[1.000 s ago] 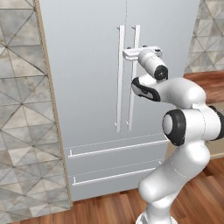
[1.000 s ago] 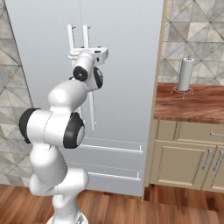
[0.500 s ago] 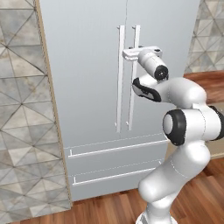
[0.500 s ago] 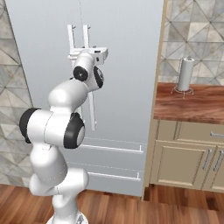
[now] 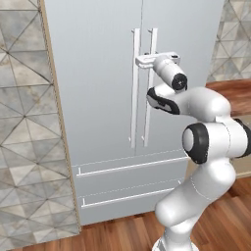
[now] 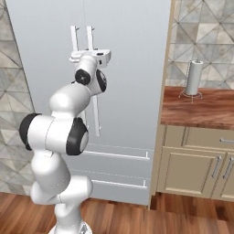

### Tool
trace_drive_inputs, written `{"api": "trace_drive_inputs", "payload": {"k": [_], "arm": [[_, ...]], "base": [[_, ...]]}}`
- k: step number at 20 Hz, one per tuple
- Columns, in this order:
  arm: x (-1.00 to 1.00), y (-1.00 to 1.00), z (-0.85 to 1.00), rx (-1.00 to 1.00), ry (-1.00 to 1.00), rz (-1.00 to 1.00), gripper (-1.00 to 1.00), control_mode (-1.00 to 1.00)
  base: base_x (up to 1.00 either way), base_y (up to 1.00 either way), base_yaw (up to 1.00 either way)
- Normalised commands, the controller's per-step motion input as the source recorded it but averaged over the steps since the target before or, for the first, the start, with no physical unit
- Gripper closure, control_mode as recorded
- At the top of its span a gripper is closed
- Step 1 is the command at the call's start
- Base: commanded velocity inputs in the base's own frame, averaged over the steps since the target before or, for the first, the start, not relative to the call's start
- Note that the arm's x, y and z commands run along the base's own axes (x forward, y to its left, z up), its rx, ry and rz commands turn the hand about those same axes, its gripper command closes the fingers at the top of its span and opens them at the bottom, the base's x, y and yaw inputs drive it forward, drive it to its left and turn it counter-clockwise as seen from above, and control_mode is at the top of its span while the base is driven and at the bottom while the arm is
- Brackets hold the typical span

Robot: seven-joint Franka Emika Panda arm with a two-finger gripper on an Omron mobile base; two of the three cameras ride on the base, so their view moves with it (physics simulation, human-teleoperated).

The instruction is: Retrieve the steak from the fridge and place it on the saucepan with marinade on the stove.

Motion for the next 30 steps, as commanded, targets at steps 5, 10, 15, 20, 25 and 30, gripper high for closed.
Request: {"api": "trace_drive_inputs", "payload": {"k": [5,10,15,20,25,30], "arm": [[-0.39,-0.12,0.0,0.0,0.0,-0.02,1.0,-1.0],[-0.69,-0.47,0.0,0.0,0.0,-0.03,1.0,-1.0],[-0.54,-0.52,0.11,0.01,0.05,-0.01,1.0,-1.0],[-0.48,-0.56,0.08,0.02,0.11,0.0,1.0,-1.0],[-0.56,-0.62,0.09,0.03,0.16,0.0,1.0,-1.0],[-0.55,-0.59,0.08,0.02,0.18,0.0,1.0,-1.0]], "base": [[0.0,0.0,0.0],[0.0,0.0,0.0],[0.0,0.0,0.0],[0.0,0.0,0.0],[0.0,0.0,0.0],[0.0,0.0,0.0]]}}
